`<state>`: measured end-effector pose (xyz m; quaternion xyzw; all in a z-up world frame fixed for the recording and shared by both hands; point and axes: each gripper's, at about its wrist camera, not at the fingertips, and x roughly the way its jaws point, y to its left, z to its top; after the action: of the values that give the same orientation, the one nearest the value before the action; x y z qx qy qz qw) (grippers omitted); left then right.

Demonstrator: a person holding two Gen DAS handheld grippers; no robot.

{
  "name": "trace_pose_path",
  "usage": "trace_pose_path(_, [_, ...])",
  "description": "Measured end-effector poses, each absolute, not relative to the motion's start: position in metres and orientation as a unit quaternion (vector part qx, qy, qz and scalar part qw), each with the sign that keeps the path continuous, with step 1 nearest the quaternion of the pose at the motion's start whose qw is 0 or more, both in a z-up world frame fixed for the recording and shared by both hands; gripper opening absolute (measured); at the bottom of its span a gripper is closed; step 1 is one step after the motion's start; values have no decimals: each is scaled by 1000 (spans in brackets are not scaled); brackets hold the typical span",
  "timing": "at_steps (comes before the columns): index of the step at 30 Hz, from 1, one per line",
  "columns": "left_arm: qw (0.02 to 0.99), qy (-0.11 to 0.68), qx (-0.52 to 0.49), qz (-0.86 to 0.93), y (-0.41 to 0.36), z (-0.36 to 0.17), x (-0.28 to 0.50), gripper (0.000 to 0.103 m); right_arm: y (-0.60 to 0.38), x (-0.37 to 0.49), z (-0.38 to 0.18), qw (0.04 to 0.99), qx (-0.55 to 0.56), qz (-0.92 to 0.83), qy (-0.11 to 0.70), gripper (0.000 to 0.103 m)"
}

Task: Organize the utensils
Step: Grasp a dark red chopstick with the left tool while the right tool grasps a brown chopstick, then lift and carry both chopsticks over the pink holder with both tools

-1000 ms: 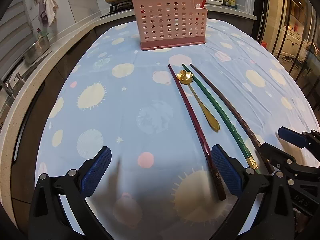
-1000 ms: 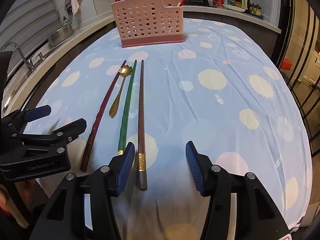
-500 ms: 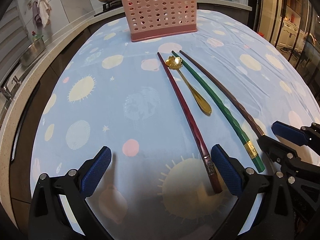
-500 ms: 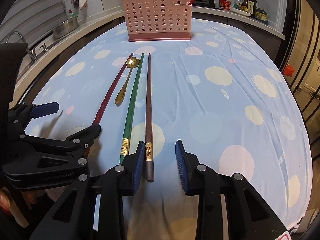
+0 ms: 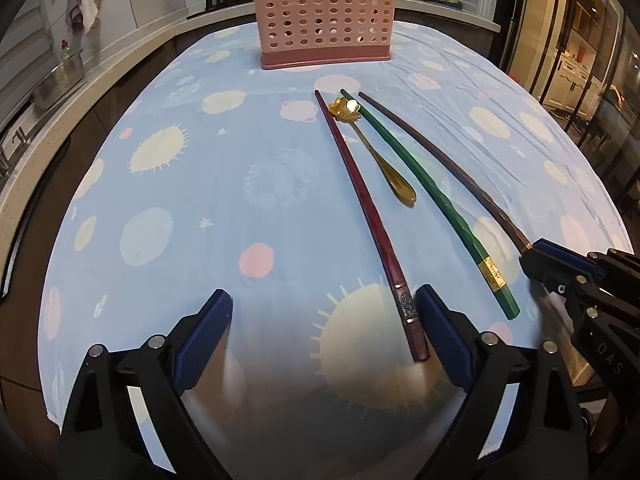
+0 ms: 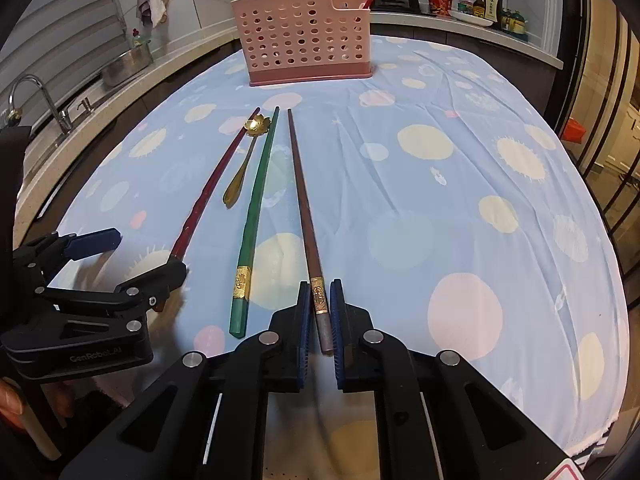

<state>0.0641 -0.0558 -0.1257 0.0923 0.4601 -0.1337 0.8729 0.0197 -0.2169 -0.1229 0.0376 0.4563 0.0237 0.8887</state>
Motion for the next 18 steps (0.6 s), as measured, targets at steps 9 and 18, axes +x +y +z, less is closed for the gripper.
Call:
trace_pose_path(9, [872, 454, 78, -166, -52, -118, 61, 29, -224, 17, -122, 887, 56, 21, 457, 7])
trace_pose_path(18, [860, 470, 54, -193, -46, -114, 65, 8, -228, 15, -117, 889, 62, 20, 454, 7])
